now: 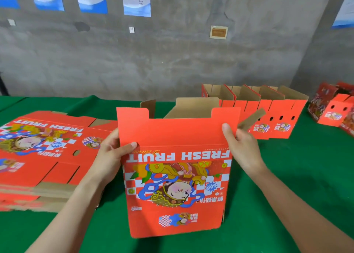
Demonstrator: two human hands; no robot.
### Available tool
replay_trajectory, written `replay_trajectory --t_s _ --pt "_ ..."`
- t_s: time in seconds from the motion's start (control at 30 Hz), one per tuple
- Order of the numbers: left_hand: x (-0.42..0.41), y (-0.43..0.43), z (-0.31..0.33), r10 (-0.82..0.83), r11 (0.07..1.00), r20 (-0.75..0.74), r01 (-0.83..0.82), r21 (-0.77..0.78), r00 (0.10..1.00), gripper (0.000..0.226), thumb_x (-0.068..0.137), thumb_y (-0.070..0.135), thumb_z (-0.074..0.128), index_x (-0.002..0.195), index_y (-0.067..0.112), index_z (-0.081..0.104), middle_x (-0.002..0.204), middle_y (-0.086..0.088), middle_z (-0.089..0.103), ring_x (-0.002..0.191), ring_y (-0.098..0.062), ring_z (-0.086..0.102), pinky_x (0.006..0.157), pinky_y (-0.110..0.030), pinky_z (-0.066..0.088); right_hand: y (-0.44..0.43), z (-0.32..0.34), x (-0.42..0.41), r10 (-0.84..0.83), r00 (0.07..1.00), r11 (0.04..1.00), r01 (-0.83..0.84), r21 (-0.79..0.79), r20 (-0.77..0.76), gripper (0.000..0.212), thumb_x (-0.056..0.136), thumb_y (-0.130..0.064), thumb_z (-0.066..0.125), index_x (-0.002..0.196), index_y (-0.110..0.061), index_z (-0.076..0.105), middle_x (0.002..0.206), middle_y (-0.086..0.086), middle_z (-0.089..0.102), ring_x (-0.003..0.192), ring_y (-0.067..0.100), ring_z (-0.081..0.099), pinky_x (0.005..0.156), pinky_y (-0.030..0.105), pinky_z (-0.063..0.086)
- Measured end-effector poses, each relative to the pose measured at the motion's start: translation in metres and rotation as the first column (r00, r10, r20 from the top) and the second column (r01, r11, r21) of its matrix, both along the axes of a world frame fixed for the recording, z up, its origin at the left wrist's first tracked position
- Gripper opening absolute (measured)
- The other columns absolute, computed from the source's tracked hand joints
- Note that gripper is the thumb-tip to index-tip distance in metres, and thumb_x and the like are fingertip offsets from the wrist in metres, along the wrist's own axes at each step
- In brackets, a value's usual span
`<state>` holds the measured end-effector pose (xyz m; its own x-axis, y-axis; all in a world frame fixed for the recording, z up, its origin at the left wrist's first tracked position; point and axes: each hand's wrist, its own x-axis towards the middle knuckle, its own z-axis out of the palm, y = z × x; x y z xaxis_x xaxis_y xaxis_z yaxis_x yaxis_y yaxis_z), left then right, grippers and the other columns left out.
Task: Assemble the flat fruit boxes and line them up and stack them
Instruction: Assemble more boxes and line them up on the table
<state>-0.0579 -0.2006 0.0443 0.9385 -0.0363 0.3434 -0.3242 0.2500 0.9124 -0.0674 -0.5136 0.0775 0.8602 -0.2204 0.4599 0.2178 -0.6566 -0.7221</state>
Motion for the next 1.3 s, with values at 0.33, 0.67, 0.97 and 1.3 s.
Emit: replay_trajectory --t_s 0.33,0.67,0.97,1.3 --pt "-0.01 0.006 0.036 0.068 0.588 -0.084 0.028 0.809 0.994 0.05 0.078 0.065 0.032 0.107 0.041 0.065 0.125 0.016 0.057 0.118 -0.007 0.053 0.099 -0.026 0.033 -0.003 -0.011 -0.005 -0.045 0.944 0.858 -0.131 0.496 0.328 0.058 0.09 -0.037 0.061 0.056 -0.006 0.025 0.062 0.003 0.023 0.061 0.019 0.02 0.055 0.031 0.019" --pt "-0.016 -0.013 0.04 0.161 0.296 0.141 -0.184 0.937 0.977 0.067 0.07 0.072 0.029 0.052 0.013 0.054 0.051 0.001 0.058 0.053 -0.012 0.055 0.047 -0.015 0.037 -0.012 -0.048 -0.016 -0.062 0.946 0.809 -0.139 0.571 0.317 0.067 0.084 -0.045 0.059 0.061 0.016 0.042 0.069 0.007 0.04 0.066 0.017 0.035 0.061 0.032 0.03" --pt "-0.024 -0.037 0.013 0.375 0.414 0.295 -0.444 0.795 0.879 0.052 0.098 0.035 0.043 0.055 0.008 0.053 0.054 -0.011 0.056 0.062 -0.036 0.051 0.053 -0.034 0.032 -0.038 -0.062 -0.042 -0.126 0.973 0.907 0.034 0.42 0.193 0.057 0.083 -0.015 0.071 0.044 -0.018 0.03 0.071 -0.005 0.046 0.059 -0.001 0.043 0.059 0.011 0.033" --pt "-0.024 -0.053 0.007 0.462 0.403 0.278 -0.479 0.78 0.842 0.038 0.079 0.018 0.075 0.112 0.004 0.063 0.112 -0.026 0.063 0.105 -0.038 0.059 0.077 -0.03 0.039 -0.051 -0.045 -0.053 -0.076 0.997 0.997 0.076 0.025 0.007 0.063 0.074 -0.006 0.076 0.131 -0.012 0.049 0.148 0.002 0.032 0.135 0.005 0.026 0.1 -0.001 0.011"
